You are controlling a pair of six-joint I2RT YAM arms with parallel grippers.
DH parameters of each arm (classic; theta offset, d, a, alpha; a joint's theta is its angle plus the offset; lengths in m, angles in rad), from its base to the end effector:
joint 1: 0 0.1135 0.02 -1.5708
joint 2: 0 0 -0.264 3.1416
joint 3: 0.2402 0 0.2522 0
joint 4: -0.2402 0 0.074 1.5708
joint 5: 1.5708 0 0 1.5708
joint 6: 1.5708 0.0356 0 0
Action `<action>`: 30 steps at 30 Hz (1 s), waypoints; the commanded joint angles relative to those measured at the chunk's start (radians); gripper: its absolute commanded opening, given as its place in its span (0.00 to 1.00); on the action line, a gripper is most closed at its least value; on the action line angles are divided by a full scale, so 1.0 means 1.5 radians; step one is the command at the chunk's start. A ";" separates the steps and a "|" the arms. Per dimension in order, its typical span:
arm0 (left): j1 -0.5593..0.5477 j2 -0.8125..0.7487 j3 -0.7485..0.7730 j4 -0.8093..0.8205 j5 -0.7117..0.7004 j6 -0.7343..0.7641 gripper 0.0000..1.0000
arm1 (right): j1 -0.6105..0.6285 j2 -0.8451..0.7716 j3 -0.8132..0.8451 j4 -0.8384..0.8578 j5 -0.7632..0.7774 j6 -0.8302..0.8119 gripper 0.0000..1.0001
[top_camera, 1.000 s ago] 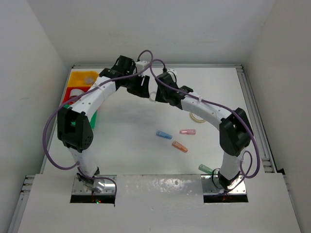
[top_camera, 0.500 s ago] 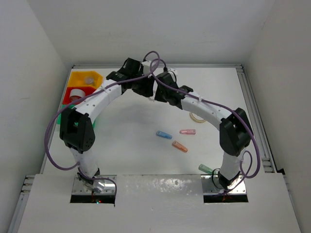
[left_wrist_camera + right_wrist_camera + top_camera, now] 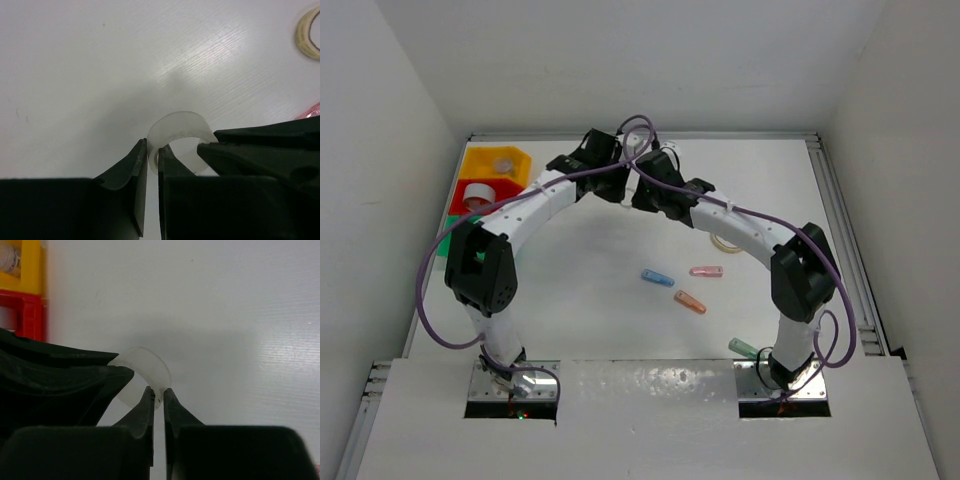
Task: Sort the stationery into containers
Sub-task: Place the stationery in the storage box.
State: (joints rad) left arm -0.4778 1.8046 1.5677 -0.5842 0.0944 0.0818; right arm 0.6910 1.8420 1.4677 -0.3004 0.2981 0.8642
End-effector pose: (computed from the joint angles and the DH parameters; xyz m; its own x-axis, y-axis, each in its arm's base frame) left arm 0.3607 -0.1906 0.2910 -0.6057 0.4052 -0.6848 0.5662 0.8242 -0.0131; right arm 0.3342 0.2628 0.2666 -0.6414 0.4130 -0.6465 0.0854 0.8759 0.4748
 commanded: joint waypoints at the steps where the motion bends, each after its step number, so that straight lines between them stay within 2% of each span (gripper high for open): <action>1: 0.001 0.002 -0.002 0.000 0.011 -0.004 0.00 | 0.002 -0.017 0.001 0.063 -0.046 -0.021 0.11; 2: 0.012 0.001 -0.001 -0.004 0.009 -0.006 0.00 | 0.001 -0.020 -0.003 0.067 -0.070 -0.029 0.23; 3: 0.044 -0.001 0.002 -0.017 0.006 -0.012 0.00 | 0.002 -0.026 -0.015 0.072 -0.076 -0.047 0.44; 7: 0.169 -0.003 0.033 -0.080 0.008 0.009 0.00 | -0.002 -0.091 -0.075 0.099 -0.076 -0.098 0.69; 8: 0.198 -0.003 0.040 -0.092 0.011 0.015 0.00 | -0.002 -0.106 -0.087 0.105 -0.076 -0.111 0.70; 11: 0.349 -0.008 0.065 -0.120 0.019 0.040 0.00 | -0.001 -0.177 -0.141 0.117 -0.068 -0.149 0.72; 16: 0.473 0.028 0.082 -0.108 -0.004 0.077 0.00 | -0.016 -0.217 -0.214 0.091 -0.044 -0.176 0.73; 22: 0.485 0.115 0.115 -0.104 -0.024 0.096 0.00 | -0.070 -0.239 -0.265 0.074 -0.082 -0.147 0.73; 30: 0.477 0.153 0.102 -0.071 -0.085 0.116 0.00 | -0.106 -0.266 -0.296 0.060 -0.078 -0.142 0.73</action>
State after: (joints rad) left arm 0.2417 2.0514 1.7054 -0.7368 0.0238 0.2272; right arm 0.5426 1.4937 1.0256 -0.2226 0.1883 0.6434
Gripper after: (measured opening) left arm 0.074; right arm 0.731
